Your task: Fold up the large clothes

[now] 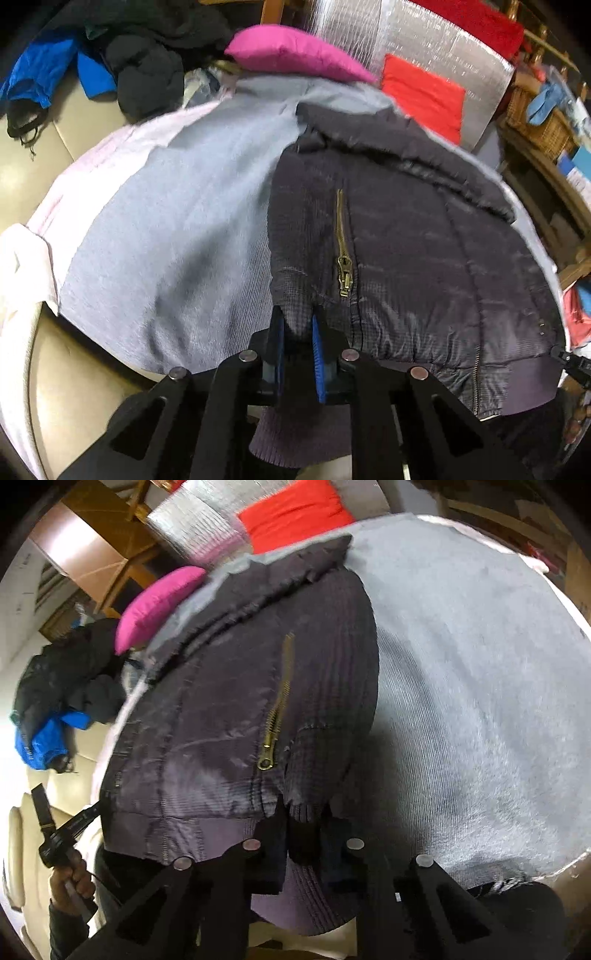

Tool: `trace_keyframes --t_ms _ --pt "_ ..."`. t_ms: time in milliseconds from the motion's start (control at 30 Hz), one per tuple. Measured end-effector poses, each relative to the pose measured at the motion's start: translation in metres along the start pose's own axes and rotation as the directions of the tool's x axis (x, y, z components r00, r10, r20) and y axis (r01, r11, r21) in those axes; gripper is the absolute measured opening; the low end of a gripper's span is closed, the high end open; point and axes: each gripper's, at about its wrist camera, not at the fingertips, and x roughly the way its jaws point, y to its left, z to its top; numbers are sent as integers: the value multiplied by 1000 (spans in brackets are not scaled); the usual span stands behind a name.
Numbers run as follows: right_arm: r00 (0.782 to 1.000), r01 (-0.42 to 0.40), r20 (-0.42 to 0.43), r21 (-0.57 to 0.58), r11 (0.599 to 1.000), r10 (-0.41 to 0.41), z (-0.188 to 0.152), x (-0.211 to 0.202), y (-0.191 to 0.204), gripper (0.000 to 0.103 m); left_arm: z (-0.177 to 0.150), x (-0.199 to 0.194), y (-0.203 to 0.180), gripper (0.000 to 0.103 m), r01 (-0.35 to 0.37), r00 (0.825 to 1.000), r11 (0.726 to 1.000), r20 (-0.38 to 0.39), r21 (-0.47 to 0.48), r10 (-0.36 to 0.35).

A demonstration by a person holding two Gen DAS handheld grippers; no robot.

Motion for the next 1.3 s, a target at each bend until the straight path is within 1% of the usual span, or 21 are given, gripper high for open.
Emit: trace_keyframes --t_ms 100,200,267,367,467,600,767,833,900,967,1133,1233,1300 --pt "999 -39 14 -5 999 39 2 -13 3 12 1 -11 6 14 26 1000 1000 10 -10 -25" --pt "998 -59 0 -17 998 59 0 -19 2 12 -3 -5 9 14 28 1000 1000 -6 -12 -28" --pt "998 -57 -17 -17 998 57 -1 -14 -2 12 -6 3 13 14 33 999 999 -25 -27 -34" --pt "997 -69 -35 5 998 69 2 -6 -7 12 -6 8 9 14 22 999 1000 -30 -21 -23" --pt "996 -77 -33 1 997 77 4 -4 -6 12 -5 11 5 14 13 999 1000 -34 -14 -13" --pt "993 -108 -33 46 993 109 3 -1 -12 13 -9 10 4 14 4 1000 1000 -29 -10 -4" --pt "995 -99 -27 52 994 101 -1 -1 -11 13 -10 9 4 14 0 1000 1000 -29 -9 0" --pt "994 -102 -33 60 993 104 -1 -1 -12 17 -11 9 5 14 3 1000 1000 -28 -10 -4" --pt "994 -99 -36 55 994 101 -1 1 -12 18 -12 9 6 14 3 1000 1000 -29 -9 -3" --pt "995 -88 -37 49 995 90 -1 2 -12 21 -12 10 7 14 3 1000 1000 -31 -10 -3" --pt "997 -59 -44 53 997 62 -3 6 -15 26 -13 16 8 15 -5 999 1000 -44 -13 4" --pt "998 -36 -51 55 998 39 -3 12 -16 30 -15 20 10 16 1 999 1000 -49 -26 -2" --pt "998 -24 -55 56 998 27 -4 15 -18 33 -16 23 13 19 8 998 999 -59 -38 -10"
